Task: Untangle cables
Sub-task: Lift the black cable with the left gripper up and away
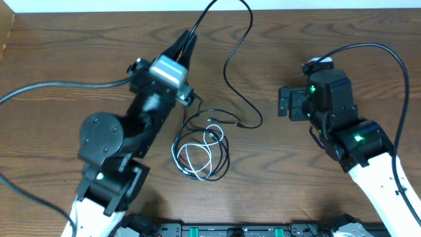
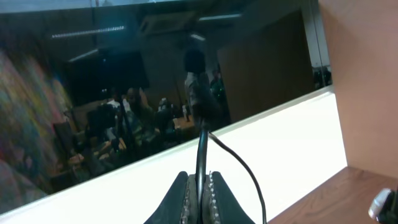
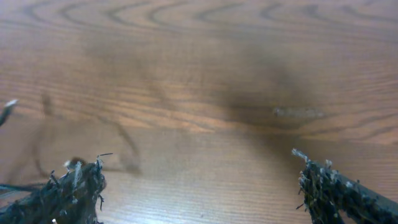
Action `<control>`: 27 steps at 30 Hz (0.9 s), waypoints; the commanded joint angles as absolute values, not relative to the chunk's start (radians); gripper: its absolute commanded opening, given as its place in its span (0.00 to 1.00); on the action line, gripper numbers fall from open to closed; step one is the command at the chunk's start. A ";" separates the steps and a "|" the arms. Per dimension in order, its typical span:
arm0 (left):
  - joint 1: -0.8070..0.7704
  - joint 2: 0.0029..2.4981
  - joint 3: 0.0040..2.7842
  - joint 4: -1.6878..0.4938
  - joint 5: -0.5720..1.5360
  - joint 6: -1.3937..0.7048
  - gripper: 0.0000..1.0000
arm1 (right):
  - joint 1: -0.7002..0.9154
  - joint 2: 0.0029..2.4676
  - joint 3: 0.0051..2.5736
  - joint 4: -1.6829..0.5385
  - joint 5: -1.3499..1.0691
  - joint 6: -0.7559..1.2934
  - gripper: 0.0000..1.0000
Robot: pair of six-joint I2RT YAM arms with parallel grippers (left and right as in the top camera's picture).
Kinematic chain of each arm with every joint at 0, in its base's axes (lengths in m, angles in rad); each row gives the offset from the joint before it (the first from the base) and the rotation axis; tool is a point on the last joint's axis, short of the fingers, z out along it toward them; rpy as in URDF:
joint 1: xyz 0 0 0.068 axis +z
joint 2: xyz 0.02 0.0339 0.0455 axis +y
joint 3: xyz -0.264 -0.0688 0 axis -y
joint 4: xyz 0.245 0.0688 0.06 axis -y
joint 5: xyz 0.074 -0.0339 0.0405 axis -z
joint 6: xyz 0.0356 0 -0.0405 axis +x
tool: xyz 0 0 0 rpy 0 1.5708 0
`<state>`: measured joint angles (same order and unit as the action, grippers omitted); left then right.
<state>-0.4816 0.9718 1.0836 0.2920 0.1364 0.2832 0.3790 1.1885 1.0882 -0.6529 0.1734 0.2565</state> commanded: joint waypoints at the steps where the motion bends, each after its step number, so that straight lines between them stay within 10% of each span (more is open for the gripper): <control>1: -0.484 1.012 1.107 0.352 0.150 0.254 0.07 | 0.375 1.197 1.084 -0.649 0.154 0.262 0.99; 27: -0.484 1.184 1.389 0.546 0.385 0.069 0.07 | 0.437 1.213 1.084 -0.673 0.103 0.260 0.99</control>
